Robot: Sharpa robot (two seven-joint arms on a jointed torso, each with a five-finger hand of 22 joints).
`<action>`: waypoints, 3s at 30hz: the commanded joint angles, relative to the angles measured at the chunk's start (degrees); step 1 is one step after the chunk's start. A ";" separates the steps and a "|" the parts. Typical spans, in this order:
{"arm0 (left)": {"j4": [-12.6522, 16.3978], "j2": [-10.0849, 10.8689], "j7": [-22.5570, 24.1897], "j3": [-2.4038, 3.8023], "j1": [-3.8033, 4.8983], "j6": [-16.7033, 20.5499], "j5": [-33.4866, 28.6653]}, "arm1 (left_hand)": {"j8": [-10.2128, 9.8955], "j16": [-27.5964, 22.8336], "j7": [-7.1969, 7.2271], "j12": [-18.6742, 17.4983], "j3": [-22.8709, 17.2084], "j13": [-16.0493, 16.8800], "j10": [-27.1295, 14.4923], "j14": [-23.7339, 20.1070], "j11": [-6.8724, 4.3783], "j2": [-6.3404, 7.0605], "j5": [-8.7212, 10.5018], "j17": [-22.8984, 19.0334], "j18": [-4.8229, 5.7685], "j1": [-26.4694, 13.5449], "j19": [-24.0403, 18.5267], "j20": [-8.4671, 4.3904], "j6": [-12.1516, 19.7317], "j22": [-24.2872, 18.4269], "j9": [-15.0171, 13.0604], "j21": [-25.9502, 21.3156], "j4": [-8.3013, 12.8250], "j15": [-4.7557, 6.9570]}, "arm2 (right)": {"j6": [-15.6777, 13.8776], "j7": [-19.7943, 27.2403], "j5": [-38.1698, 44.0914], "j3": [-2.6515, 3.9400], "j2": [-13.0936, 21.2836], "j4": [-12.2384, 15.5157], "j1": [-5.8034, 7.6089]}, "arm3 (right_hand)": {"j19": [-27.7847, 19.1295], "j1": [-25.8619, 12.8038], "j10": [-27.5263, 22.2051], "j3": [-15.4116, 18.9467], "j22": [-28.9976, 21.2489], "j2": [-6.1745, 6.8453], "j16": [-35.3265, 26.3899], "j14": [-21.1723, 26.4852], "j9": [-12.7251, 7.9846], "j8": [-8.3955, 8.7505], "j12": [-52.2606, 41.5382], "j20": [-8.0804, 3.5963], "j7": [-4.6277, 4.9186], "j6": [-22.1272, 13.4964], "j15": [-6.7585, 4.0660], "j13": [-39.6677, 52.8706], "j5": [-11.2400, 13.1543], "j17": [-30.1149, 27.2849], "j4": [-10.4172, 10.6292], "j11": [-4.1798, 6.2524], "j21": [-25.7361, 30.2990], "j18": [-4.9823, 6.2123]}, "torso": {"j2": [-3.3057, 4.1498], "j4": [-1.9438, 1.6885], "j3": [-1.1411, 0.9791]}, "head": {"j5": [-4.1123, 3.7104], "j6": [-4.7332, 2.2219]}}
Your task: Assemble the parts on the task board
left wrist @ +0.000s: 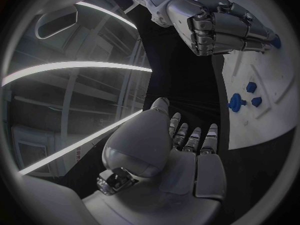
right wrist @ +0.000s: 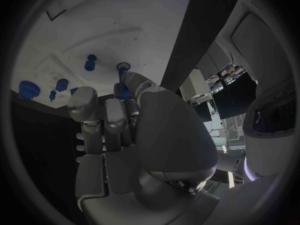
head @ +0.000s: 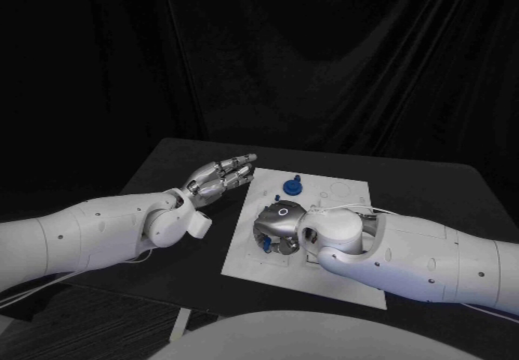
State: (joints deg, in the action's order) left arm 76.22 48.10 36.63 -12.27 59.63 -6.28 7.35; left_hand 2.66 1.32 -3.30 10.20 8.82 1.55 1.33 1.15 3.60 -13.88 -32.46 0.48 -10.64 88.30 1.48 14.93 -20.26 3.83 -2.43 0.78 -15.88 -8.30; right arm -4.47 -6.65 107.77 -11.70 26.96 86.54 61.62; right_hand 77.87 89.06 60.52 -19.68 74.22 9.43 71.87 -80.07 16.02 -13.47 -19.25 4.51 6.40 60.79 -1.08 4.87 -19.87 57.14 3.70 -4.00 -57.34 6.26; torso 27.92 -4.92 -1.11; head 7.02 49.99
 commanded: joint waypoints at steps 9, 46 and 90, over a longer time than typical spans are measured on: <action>-0.17 -0.22 0.35 0.06 -0.07 -0.79 -0.37 | 0.17 0.10 -0.51 0.72 -1.44 0.01 -0.27 -0.13 0.09 -0.32 -0.29 0.05 0.30 -0.46 -0.09 -0.40 0.01 -0.30 0.07 0.06 -0.20 0.18 | 1.90 -1.57 0.48 -0.18 0.39 0.04 -0.46 | -0.60 1.09 4.36 -1.92 7.22 -1.72 -1.44 0.66 0.77 0.99 -1.23 0.16 0.68 -0.15 -0.08 2.84 -0.07 -0.72 -0.55 0.70 1.42 0.25 | 0.00 -0.05 -0.01 | -0.14 0.01; -0.91 -0.85 -1.05 0.06 -0.20 -2.16 -0.37 | 0.09 0.13 -0.43 0.56 -1.72 -0.01 -0.37 -0.11 0.00 -0.40 -0.28 0.06 0.32 -0.25 -0.01 -0.39 0.32 -0.22 0.11 0.11 -0.11 0.00 | 3.49 -2.16 0.48 -0.18 -0.13 0.06 -0.47 | -3.16 -0.66 0.94 -1.78 6.42 -1.61 -2.32 2.80 -1.70 6.75 0.25 1.06 1.20 -8.24 0.86 3.75 4.63 -2.21 -0.85 -0.21 4.33 0.79 | 0.01 -0.04 0.00 | -0.43 0.01; -0.97 -0.16 -0.05 0.06 -0.26 -0.57 -0.37 | 0.08 -0.80 -0.76 0.52 -2.60 -0.01 -0.58 -0.90 0.90 0.34 -0.22 -0.27 0.36 -0.06 -0.37 -0.66 0.64 -1.12 0.10 -0.12 -0.19 3.24 | -13.80 5.73 -2.93 -0.17 11.19 9.23 4.80 | -11.66 -5.21 -31.74 15.47 2.54 7.03 -6.39 13.01 -10.31 8.70 1.32 3.51 -8.19 -31.91 2.85 0.20 12.58 -14.47 13.48 -3.26 23.50 3.52 | -0.15 -0.08 0.02 | 1.21 0.01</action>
State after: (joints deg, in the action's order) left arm 75.13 47.86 34.77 -12.28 59.45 -7.62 7.35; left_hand 2.66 1.30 -3.80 10.19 8.81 1.54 1.04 0.32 3.76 -13.87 -32.46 0.46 -10.63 88.31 1.47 14.92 -19.75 3.33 -2.43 0.78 -15.87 -5.83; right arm -10.61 -5.08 107.25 -11.94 37.47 94.87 65.76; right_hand 65.93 84.46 28.78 -4.73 74.22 16.22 64.40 -67.00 5.84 -3.89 -17.37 8.08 -1.85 28.84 1.99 4.55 -8.04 41.70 17.38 -7.67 -33.43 10.29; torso 27.77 -4.93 -1.12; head 8.07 50.00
